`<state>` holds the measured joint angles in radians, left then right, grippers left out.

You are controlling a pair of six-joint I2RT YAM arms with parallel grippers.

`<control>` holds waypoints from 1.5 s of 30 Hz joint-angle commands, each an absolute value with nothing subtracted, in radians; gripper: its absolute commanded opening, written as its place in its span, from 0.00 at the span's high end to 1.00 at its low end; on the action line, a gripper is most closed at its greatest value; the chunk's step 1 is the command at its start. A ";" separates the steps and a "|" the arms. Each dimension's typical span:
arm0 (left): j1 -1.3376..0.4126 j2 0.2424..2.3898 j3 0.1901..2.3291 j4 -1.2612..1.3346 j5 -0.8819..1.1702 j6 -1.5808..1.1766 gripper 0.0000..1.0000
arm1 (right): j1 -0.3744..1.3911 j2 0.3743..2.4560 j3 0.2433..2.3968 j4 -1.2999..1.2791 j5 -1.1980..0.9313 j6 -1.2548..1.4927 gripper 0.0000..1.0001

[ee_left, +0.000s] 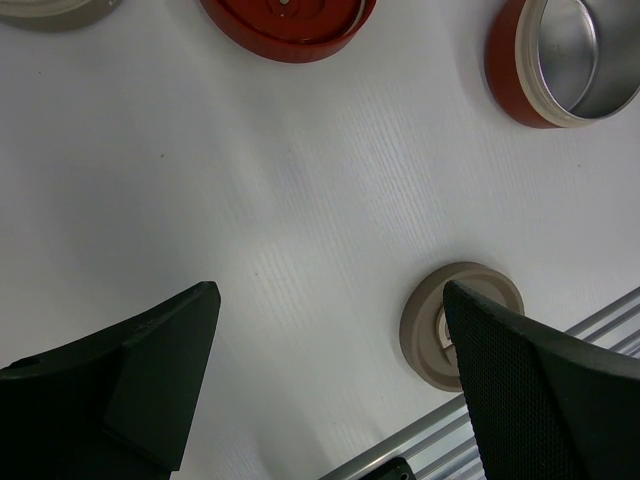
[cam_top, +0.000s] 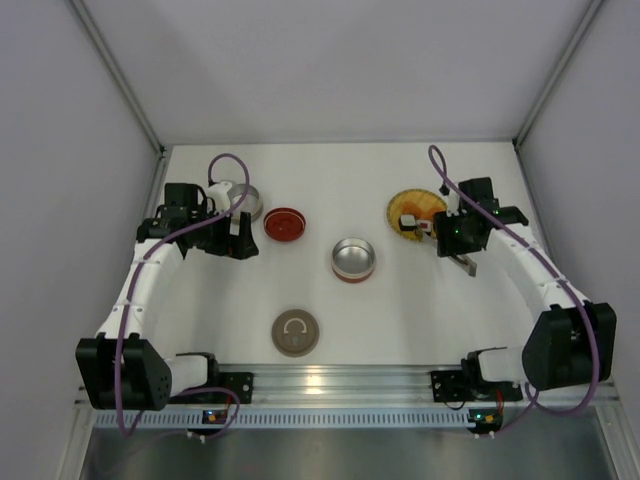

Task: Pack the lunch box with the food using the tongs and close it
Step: Pick up the fake food from the plate.

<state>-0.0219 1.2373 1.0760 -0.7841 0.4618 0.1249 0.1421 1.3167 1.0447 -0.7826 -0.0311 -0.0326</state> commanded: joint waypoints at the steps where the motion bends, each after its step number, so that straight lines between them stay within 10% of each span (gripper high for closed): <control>1: -0.023 1.238 1.068 -0.736 0.468 0.121 0.02 | 0.158 1.333 1.074 -0.709 -0.025 -0.008 0.53; 12: -0.023 1.241 1.065 -0.733 0.471 0.121 0.02 | 0.158 1.353 1.100 -0.718 -0.021 0.037 0.62; 27: -0.021 1.238 1.074 -0.724 0.442 0.115 0.02 | 0.138 1.223 1.190 -0.824 -0.037 -0.064 0.99; 45: 0.210 1.305 1.202 -0.824 0.701 0.150 0.02 | 0.199 1.256 1.353 -0.844 -0.328 -0.207 1.00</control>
<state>0.1738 1.3003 1.1332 -0.7975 0.6044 0.1299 0.1562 1.2476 1.2469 -0.8757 -0.2394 -0.1871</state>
